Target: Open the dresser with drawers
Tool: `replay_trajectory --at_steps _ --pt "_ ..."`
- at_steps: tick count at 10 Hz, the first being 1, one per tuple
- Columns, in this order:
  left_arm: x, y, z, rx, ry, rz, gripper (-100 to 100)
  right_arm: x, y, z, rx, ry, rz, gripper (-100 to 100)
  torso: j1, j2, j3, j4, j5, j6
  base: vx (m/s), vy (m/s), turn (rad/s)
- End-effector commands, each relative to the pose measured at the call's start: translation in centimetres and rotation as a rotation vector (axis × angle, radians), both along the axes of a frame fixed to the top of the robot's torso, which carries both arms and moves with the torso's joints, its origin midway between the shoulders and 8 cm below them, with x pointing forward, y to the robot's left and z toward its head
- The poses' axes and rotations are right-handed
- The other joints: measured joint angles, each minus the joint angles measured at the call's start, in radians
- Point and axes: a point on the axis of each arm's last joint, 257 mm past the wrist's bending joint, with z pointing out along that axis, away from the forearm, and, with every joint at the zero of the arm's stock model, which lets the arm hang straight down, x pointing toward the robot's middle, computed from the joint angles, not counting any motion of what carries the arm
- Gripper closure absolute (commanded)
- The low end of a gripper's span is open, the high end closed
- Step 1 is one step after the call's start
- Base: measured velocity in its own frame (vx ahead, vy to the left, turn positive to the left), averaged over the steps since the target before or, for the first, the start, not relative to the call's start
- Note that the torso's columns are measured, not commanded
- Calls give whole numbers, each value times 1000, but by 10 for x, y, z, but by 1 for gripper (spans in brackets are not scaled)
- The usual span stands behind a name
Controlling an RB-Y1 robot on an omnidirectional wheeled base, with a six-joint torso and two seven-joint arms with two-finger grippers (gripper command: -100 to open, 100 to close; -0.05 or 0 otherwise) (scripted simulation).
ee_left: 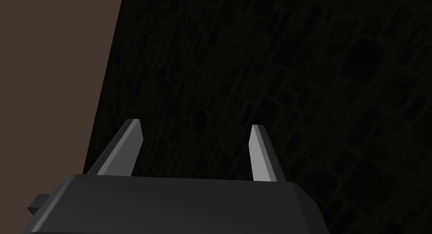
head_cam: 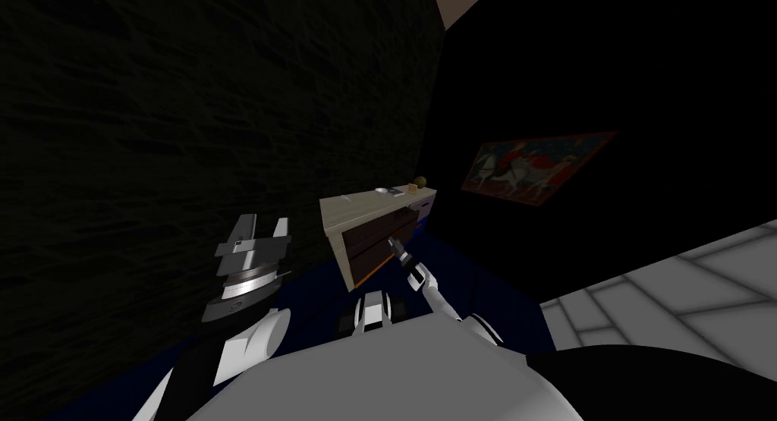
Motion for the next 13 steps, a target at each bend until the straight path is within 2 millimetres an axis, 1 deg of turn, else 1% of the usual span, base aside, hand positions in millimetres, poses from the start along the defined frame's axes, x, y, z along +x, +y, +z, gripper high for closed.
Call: replay_trajectory --at_steps 1,2,3,5,6,10,11,12,13 --pt "0 0 0 0 0 0 0 -7 -3 -13 -4 32 5 100 0 -1 0 -1 0 0 -161 -108 -18" --pt "0 0 0 0 0 0 0 -3 -1 -2 0 7 7 100 -1 -2 -1 -2 0 0 -82 -53 -2" --pt "0 0 0 0 0 0 0 9 -4 6 -1 11 8 -100 3 -7 -4 1 1 0 -68 -4 22" --pt "0 0 0 0 0 0 0 22 -7 16 -1 12 7 -100 5 1 0 5 3 0 -77 5 15" --pt "0 0 0 0 0 0 0 35 -11 27 -1 12 4 -100 3 3 2 6 2 0 -76 25 15" --pt "0 0 0 0 0 0 0 60 -17 50 0 10 -4 -100 1 3 1 5 2 1 -77 13 16" --pt "0 0 0 0 0 0 0 55 -17 44 -2 13 -3 -100 2 3 1 6 2 1 -25 5 2" --pt "0 0 0 0 0 0 0 56 -18 44 -2 16 -5 0 2 2 1 6 2 1 0 0 0" --pt "0 0 0 0 0 0 0 56 -18 43 -2 17 -5 0 2 2 1 6 2 1 0 0 0"
